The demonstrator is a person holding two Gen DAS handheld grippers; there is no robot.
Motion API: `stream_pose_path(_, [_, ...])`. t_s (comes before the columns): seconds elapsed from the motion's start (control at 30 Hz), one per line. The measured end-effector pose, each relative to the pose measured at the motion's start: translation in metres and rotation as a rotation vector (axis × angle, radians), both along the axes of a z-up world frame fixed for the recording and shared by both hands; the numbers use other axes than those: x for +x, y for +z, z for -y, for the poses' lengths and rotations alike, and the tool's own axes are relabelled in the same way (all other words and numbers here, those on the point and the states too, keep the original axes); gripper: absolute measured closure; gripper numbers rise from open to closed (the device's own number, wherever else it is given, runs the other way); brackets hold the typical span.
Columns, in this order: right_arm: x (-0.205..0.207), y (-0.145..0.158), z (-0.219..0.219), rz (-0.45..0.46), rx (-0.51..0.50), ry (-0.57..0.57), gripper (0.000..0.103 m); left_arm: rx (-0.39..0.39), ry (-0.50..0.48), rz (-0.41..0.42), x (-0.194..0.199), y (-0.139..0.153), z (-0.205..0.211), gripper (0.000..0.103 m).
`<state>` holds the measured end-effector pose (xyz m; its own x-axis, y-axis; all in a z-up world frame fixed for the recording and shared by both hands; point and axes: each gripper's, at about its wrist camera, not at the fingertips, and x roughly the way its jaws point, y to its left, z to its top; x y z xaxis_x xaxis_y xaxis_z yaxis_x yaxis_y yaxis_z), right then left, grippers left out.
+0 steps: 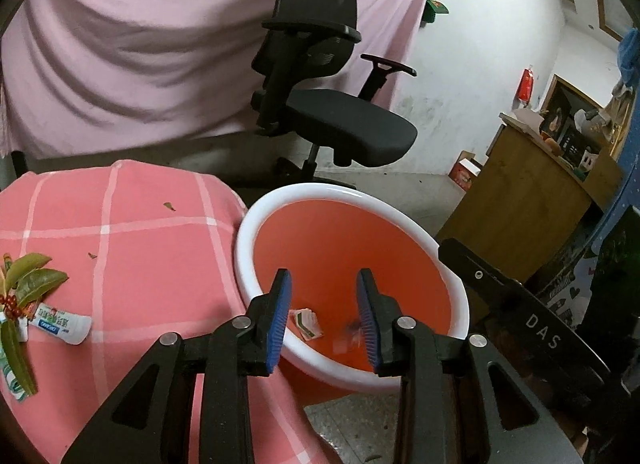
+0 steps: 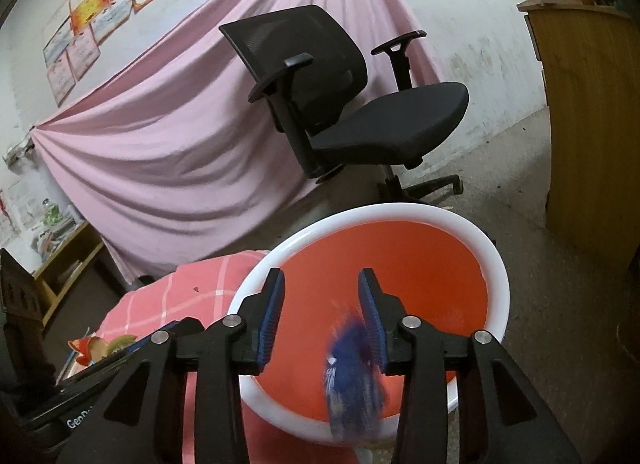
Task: Collect trash
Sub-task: 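Drop the dark blue wrapper and white soap bar into the orange bucket with both grippers, then bring both grippers back over the remaining trash on the table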
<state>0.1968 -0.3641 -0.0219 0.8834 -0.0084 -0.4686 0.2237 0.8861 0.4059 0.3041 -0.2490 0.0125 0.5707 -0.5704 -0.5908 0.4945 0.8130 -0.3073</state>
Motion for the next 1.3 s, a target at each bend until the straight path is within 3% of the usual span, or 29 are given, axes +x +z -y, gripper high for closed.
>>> stream_pose_path(0.17, [0.000,0.003,-0.004,0.022,-0.022,0.010,0.065,-0.020,0.041,0.033,-0.006,0.006,-0.015,0.068])
stream_pose_path(0.33, [-0.009,0.017,-0.024,0.116,-0.091,0.048,0.054,-0.041,0.117,0.134,-0.022,0.024,-0.050,0.060])
stream_pose_path(0.5, [-0.013,0.032,-0.053,0.220,-0.142,0.088,0.052,-0.051,0.211,0.228,-0.043,0.037,-0.094,0.054])
stream_pose_path(0.6, [-0.016,0.040,-0.073,0.287,-0.170,0.113,0.038,-0.053,0.273,0.274,-0.054,0.043,-0.121,0.046])
stream_pose_path(0.67, [-0.018,0.044,-0.084,0.324,-0.184,0.122,0.017,-0.059,0.312,0.303,-0.061,0.045,-0.137,0.039])
stream_pose_path(0.7, [-0.020,0.046,-0.091,0.346,-0.194,0.121,0.014,-0.064,0.336,0.320,-0.065,0.046,-0.148,0.037])
stream_pose_path(0.77, [-0.021,0.049,-0.101,0.376,-0.210,0.119,0.005,-0.071,0.384,0.354,-0.074,0.046,-0.167,0.015])
stream_pose_path(0.8, [-0.021,0.049,-0.107,0.389,-0.217,0.121,0.001,-0.078,0.415,0.379,-0.079,0.045,-0.177,0.011])
stream_pose_path(0.87, [-0.022,0.050,-0.117,0.412,-0.227,0.129,0.000,-0.089,0.478,0.432,-0.091,0.043,-0.197,0.002])
stream_pose_path(1.13, [-0.022,0.050,-0.163,0.467,-0.329,0.216,0.000,-0.057,0.639,0.509,-0.111,0.021,-0.253,0.002])
stream_pose_path(1.3, [-0.024,0.044,-0.185,0.475,-0.376,0.264,0.000,-0.037,0.664,0.513,-0.117,0.009,-0.271,0.002])
